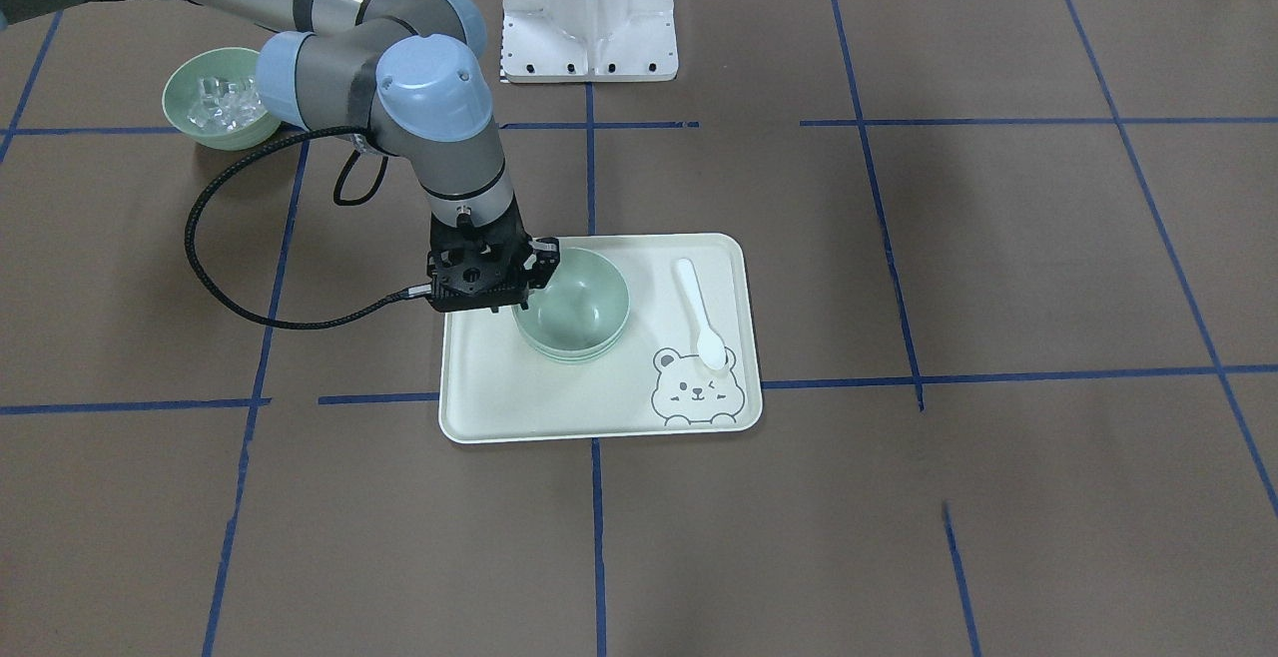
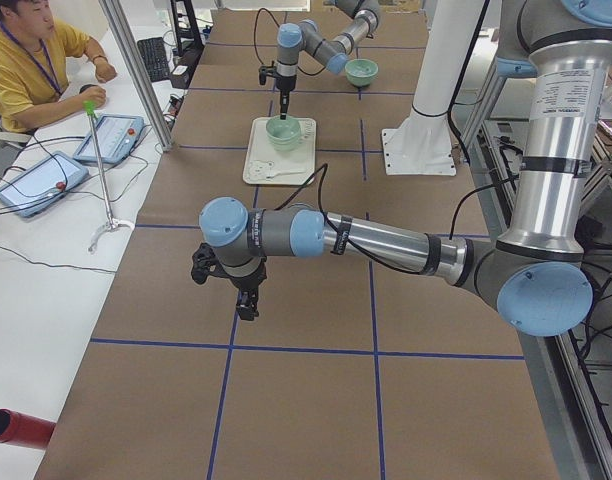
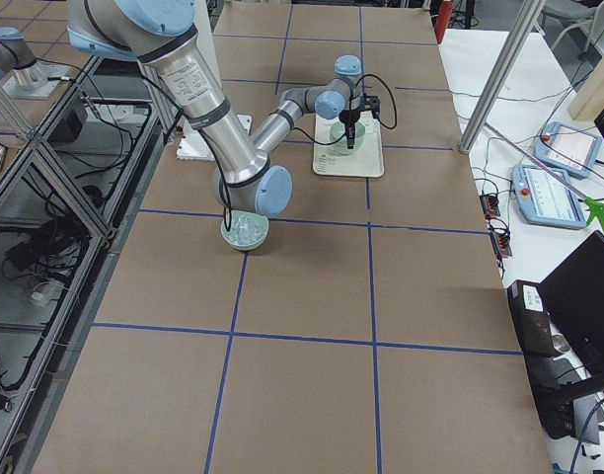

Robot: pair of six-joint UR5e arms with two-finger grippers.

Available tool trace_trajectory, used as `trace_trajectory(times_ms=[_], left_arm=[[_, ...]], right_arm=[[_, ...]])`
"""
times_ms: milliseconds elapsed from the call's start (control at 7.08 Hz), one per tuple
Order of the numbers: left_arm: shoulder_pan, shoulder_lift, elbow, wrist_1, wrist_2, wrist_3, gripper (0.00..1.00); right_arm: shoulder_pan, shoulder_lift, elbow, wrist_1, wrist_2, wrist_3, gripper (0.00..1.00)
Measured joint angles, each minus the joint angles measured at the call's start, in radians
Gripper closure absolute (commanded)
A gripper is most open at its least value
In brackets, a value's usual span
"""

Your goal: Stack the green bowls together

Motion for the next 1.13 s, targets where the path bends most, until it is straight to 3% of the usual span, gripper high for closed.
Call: trace_trajectory(times_ms=[283, 565, 848, 1130], left_arm=[[0.001, -0.005, -0.001, 0.0, 0.007, 0.001, 0.0], [0.002, -0.007, -0.003, 0.001, 0.011, 0.003, 0.0], [0.002, -0.007, -0.002, 0.002, 0.013, 0.002, 0.0], [0.002, -0.007, 0.002, 0.003, 0.013, 0.002, 0.0]], right_arm=[[0.18, -0.064, 0.015, -0.004, 0.161, -0.201, 0.0], [0.405, -0.194, 0.019, -0.005, 0.295, -0.547, 0.0], [0.598, -0.379, 0.029, -0.002, 0.36, -0.864, 0.0], [0.743, -0.592, 0.044, 0.008, 0.371, -1.017, 0.0]])
